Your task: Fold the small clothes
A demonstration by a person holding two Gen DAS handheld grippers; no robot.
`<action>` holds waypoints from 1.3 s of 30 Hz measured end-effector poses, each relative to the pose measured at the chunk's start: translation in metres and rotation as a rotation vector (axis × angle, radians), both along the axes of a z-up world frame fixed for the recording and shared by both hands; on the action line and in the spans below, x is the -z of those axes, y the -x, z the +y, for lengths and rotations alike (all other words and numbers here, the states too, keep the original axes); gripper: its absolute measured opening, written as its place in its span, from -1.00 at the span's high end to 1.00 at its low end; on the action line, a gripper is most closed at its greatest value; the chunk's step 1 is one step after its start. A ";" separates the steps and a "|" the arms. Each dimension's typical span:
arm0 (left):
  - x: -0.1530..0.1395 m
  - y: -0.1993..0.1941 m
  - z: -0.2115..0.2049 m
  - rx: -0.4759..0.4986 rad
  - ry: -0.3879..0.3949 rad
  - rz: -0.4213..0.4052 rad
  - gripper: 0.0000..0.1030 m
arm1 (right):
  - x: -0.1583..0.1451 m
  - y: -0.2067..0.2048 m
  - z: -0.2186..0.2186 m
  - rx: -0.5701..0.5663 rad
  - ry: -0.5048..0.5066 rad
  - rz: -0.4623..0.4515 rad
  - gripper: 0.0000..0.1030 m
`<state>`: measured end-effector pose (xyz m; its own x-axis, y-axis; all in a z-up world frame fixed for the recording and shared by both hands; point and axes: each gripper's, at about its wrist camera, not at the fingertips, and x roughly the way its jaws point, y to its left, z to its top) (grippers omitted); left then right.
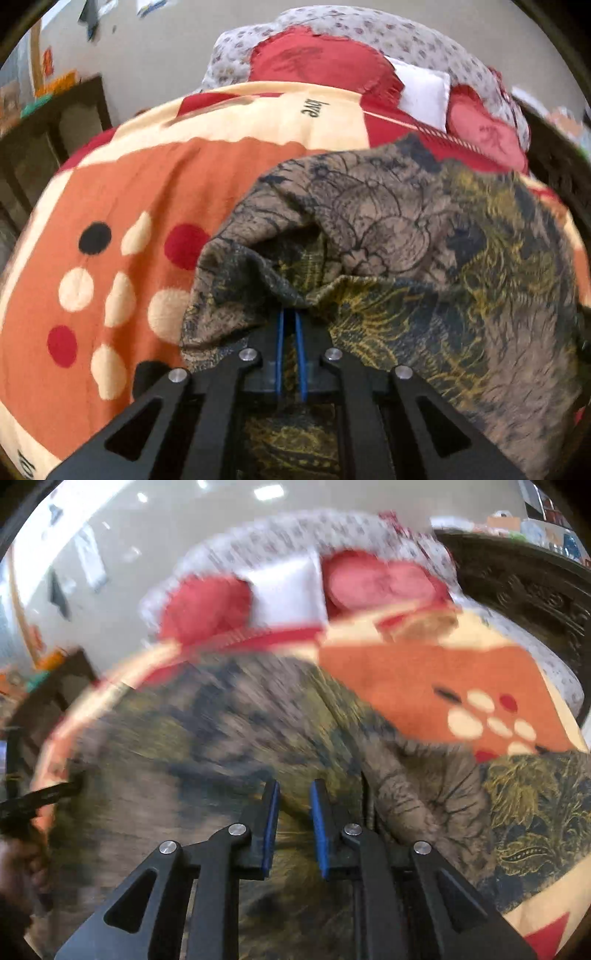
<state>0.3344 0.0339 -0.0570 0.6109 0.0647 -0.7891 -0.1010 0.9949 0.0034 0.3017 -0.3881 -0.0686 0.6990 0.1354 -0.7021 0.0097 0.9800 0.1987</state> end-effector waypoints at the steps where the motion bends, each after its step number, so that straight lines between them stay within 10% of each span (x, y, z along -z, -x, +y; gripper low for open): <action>1: 0.002 0.000 -0.002 0.016 -0.018 0.003 0.87 | 0.006 -0.002 -0.007 0.020 -0.009 -0.004 0.70; 7: -0.027 0.005 0.014 0.060 0.042 0.040 0.81 | 0.000 0.001 -0.020 0.013 -0.028 0.043 0.99; 11: -0.042 0.054 0.012 0.125 0.060 -0.047 0.26 | -0.026 0.040 -0.009 -0.064 -0.056 -0.030 0.83; 15: -0.001 0.078 0.006 0.144 0.087 0.056 0.25 | -0.007 0.063 0.016 -0.107 0.007 0.041 0.53; 17: 0.007 0.089 0.001 0.163 0.054 -0.018 0.20 | 0.005 0.071 0.025 -0.092 0.062 0.015 0.52; 29: -0.020 0.124 -0.022 0.103 0.011 -0.066 -0.31 | -0.008 0.086 0.036 -0.101 0.182 0.066 0.38; 35: -0.009 0.166 -0.031 0.120 0.008 -0.109 -0.78 | -0.056 0.124 -0.048 0.010 0.128 -0.046 0.02; 39: 0.004 0.161 -0.020 0.038 0.047 -0.034 -0.79 | -0.046 0.137 -0.184 0.273 -0.177 -0.016 -0.02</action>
